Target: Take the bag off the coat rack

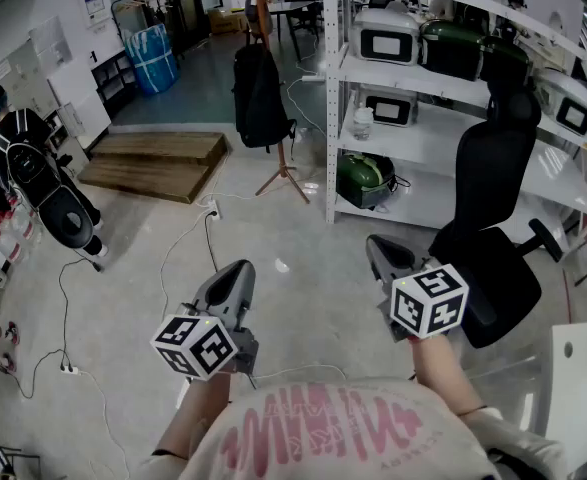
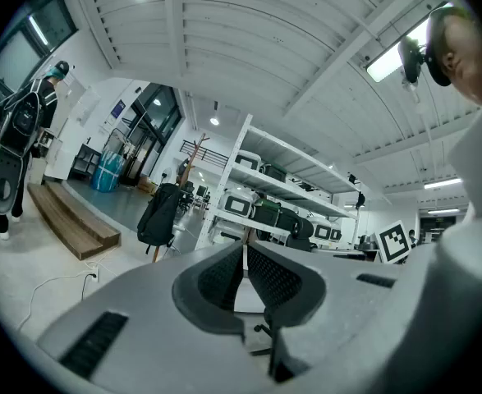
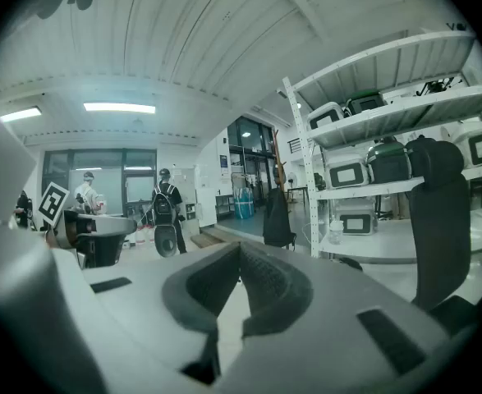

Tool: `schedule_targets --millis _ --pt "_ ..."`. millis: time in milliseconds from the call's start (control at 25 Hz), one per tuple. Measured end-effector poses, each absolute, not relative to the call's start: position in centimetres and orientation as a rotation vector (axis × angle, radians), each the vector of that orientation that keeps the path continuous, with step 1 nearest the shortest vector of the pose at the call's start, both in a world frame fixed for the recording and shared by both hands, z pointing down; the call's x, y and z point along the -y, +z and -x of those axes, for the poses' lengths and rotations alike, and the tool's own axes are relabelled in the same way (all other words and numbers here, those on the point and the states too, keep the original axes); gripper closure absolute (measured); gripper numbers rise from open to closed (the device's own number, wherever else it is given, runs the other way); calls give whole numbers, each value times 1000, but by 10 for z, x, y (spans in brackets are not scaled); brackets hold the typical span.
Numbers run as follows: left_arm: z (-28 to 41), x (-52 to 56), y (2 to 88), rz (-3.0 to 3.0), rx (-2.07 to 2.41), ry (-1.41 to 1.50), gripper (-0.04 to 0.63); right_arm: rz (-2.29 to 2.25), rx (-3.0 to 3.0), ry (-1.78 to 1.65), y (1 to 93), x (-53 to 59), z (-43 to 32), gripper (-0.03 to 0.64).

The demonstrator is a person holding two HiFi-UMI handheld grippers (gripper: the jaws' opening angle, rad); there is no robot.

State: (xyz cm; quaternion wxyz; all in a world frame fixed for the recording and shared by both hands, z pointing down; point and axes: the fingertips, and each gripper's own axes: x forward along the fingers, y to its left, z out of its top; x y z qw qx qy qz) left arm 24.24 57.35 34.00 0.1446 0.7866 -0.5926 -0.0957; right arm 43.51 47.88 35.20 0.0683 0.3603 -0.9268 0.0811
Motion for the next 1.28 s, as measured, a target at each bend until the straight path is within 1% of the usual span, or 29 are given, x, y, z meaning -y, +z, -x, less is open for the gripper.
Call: schedule_targets --millis 440,640,760,880,1040,1280 --pt "-241 -556 345 -2267 1707 -297 577 -1089 2779 253 363 -465 -438 612" --pt "-240 -557 365 -2210 1685 -297 577 -1114 2764 351 383 -468 -447 612" --pt "-253 -553 371 -2286 1624 -263 576 -1108 2804 412 390 -473 -457 612" --pt "-266 -539 371 -2346 1571 -248 575 -1076 2865 412 389 -477 -468 612" --pt "-274 -515 384 -2263 1578 -213 575 -1014 2886 422 395 -477 -480 612" --pt "-268 -489 394 -2199 1608 -256 577 -1062 2809 437 412 -450 -485 612"
